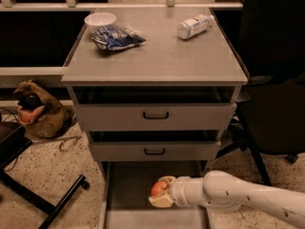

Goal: Place apple into bottom drawer

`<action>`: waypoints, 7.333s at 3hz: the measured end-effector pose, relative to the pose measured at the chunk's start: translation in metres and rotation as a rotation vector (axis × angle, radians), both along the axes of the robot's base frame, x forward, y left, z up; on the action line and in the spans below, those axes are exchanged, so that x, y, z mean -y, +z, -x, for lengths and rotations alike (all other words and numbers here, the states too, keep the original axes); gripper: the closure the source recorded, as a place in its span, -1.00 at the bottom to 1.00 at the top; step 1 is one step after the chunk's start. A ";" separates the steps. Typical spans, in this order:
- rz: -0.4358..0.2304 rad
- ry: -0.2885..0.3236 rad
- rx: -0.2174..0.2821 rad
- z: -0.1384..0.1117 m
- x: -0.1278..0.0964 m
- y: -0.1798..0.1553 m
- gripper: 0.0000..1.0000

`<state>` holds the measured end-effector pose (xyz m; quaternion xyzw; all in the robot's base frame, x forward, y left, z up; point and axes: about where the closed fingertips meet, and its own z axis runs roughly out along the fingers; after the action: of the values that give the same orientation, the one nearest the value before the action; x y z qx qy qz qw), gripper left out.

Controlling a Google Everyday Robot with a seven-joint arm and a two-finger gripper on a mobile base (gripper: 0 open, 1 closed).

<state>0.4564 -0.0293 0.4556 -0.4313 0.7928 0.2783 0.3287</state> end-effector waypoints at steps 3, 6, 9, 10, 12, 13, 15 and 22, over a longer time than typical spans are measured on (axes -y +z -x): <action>-0.010 -0.083 -0.012 0.015 -0.017 -0.072 1.00; 0.095 -0.311 0.047 -0.024 -0.010 -0.151 1.00; 0.138 -0.412 0.084 -0.050 -0.019 -0.222 1.00; 0.171 -0.418 0.066 -0.052 -0.021 -0.248 1.00; 0.236 -0.358 0.038 -0.057 -0.032 -0.270 1.00; 0.293 -0.343 0.032 -0.064 -0.029 -0.278 1.00; 0.358 -0.344 -0.031 -0.072 -0.018 -0.307 1.00; 0.219 -0.306 -0.096 -0.080 -0.039 -0.319 1.00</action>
Offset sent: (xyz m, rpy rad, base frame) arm -0.0035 0.0050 -0.0630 0.0370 -0.0079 -0.1003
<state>0.5368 0.0096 0.1369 -0.3250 0.8894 0.1574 0.2804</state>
